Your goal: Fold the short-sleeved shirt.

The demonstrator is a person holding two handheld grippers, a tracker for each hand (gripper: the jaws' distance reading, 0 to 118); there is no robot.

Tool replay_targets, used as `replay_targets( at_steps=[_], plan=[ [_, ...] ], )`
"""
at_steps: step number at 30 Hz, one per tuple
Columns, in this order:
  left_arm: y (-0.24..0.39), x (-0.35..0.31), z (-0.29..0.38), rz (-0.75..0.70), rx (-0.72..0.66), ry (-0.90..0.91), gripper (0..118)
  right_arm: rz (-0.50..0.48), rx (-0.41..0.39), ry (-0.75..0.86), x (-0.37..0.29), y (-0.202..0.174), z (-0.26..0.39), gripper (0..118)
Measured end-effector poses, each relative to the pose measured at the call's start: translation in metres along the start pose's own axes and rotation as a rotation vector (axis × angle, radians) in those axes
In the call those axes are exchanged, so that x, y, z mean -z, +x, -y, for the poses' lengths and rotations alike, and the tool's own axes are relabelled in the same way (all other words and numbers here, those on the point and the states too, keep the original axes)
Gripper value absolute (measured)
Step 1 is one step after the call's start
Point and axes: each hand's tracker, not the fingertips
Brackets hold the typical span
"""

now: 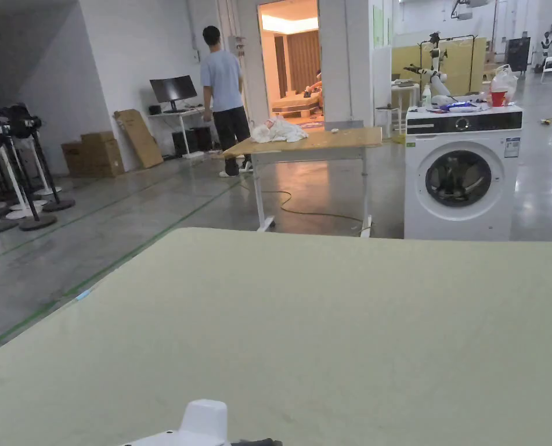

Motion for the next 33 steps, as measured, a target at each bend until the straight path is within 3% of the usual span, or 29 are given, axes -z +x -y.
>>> replay_targets(
  at_steps=[2, 4, 8, 10, 13, 15, 18, 19, 20, 21, 22, 27, 29, 31, 33],
  plan=[
    [-0.015, 0.047, -0.004, 0.023, -0.039, -0.092, 64, 0.024, 0.007, -0.02, 0.0, 0.005, 0.003, 0],
    [-0.021, 0.084, -0.002, -0.091, -0.01, -0.124, 46, 0.046, 0.009, -0.032, -0.004, 0.008, 0.005, 0],
    [-0.038, 0.124, 0.006, -0.093, -0.103, -0.242, 43, 0.097, 0.03, -0.08, -0.008, 0.019, 0.014, 0],
    [-0.032, 0.119, 0.01, -0.093, -0.065, -0.208, 37, 0.11, 0.036, -0.097, -0.007, 0.024, 0.018, 0],
    [-0.023, 0.12, 0.01, -0.064, -0.015, -0.234, 7, 0.114, 0.058, -0.12, 0.0, 0.031, 0.022, 0],
    [-0.022, 0.129, 0.009, -0.082, -0.019, -0.253, 4, 0.107, 0.051, -0.133, 0.011, 0.032, 0.02, 0],
    [-0.026, 0.131, 0.003, -0.091, 0.001, -0.281, 4, 0.063, -0.072, -0.157, 0.04, 0.036, 0.004, 1],
    [-0.028, 0.131, 0.0, -0.083, -0.002, -0.292, 4, 0.059, -0.1, -0.204, 0.057, 0.044, -0.001, 11],
    [-0.029, 0.132, 0.0, -0.06, -0.03, -0.324, 4, 0.073, -0.103, -0.278, 0.075, 0.051, -0.007, 41],
    [-0.03, 0.133, -0.001, -0.06, -0.034, -0.329, 4, 0.091, -0.097, -0.357, 0.098, 0.059, -0.013, 62],
    [-0.03, 0.133, 0.0, -0.061, -0.035, -0.333, 4, 0.089, -0.092, -0.36, 0.117, 0.068, -0.015, 71],
    [-0.023, 0.135, 0.003, -0.075, 0.005, -0.347, 4, 0.077, -0.078, -0.536, 0.22, 0.11, -0.022, 71],
    [-0.021, 0.133, 0.002, -0.073, 0.008, -0.352, 4, 0.122, -0.022, -0.632, 0.255, 0.121, -0.012, 71],
    [-0.021, 0.133, 0.002, -0.072, 0.003, -0.354, 4, 0.104, 0.003, -0.712, 0.287, 0.133, 0.003, 71],
    [-0.023, 0.132, 0.003, -0.07, -0.006, -0.349, 4, 0.142, -0.068, -0.763, 0.309, 0.135, 0.014, 71]
  ],
)
